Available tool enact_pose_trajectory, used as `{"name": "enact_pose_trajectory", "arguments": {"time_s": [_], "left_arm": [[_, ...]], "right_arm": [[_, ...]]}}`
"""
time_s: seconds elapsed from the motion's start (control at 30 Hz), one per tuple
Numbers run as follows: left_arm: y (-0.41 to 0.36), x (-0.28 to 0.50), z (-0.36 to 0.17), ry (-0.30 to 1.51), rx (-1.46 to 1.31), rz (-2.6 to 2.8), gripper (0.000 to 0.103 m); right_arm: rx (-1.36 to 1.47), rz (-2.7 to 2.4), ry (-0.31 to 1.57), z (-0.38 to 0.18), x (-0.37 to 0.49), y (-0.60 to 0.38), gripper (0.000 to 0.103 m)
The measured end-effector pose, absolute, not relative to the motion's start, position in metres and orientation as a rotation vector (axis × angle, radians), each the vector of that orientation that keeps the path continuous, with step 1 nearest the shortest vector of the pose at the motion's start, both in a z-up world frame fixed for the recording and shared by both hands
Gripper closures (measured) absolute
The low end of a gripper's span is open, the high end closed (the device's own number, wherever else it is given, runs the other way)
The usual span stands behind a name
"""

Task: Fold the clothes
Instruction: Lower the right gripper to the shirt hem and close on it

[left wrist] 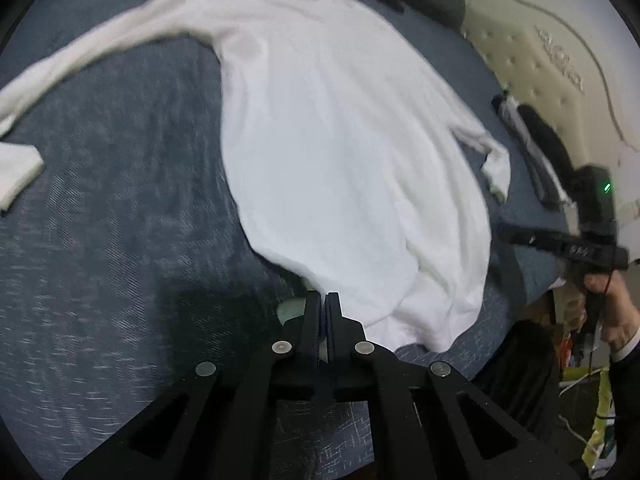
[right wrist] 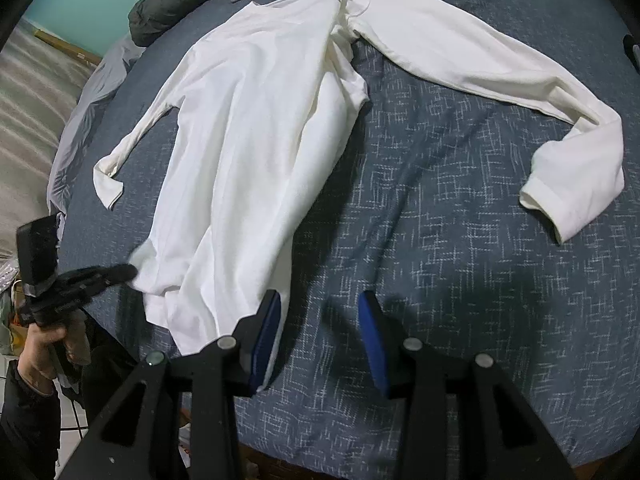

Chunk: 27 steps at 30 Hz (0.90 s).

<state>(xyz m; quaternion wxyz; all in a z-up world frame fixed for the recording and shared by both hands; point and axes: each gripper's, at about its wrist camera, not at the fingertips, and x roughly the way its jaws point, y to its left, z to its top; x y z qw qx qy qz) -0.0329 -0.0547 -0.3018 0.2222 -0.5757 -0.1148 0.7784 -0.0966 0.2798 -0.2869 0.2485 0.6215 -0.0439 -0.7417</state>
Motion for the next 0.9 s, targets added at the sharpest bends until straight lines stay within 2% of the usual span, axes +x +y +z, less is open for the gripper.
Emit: {"name": "enact_pose_trajectory", "arguments": {"time_s": [0.3, 0.6, 0.77, 0.83, 0.9], "left_arm": [[-0.128, -0.044, -0.253, -0.374, -1.508, 2.367, 0.101], [-0.187, -0.055, -0.264, -0.410, -1.579, 2.478, 0.101], [-0.200, -0.059, -0.273, -0.441, -1.596, 2.490, 0.101], [-0.202, -0.061, -0.275, -0.437, -1.600, 2.485, 0.101], [-0.203, -0.062, -0.277, -0.448, -1.599, 2.479, 0.101]], "right_arm": [[1.683, -2.035, -0.126, -0.284, -0.100, 0.280, 0.062], [1.712, -2.053, -0.145, -0.296, -0.108, 0.267, 0.062], [1.707, -2.091, -0.257, -0.304, -0.130, 0.266, 0.062], [1.702, -2.114, -0.323, -0.308, -0.143, 0.268, 0.050], [1.684, -2.144, -0.378, -0.311, -0.158, 0.268, 0.048]]}}
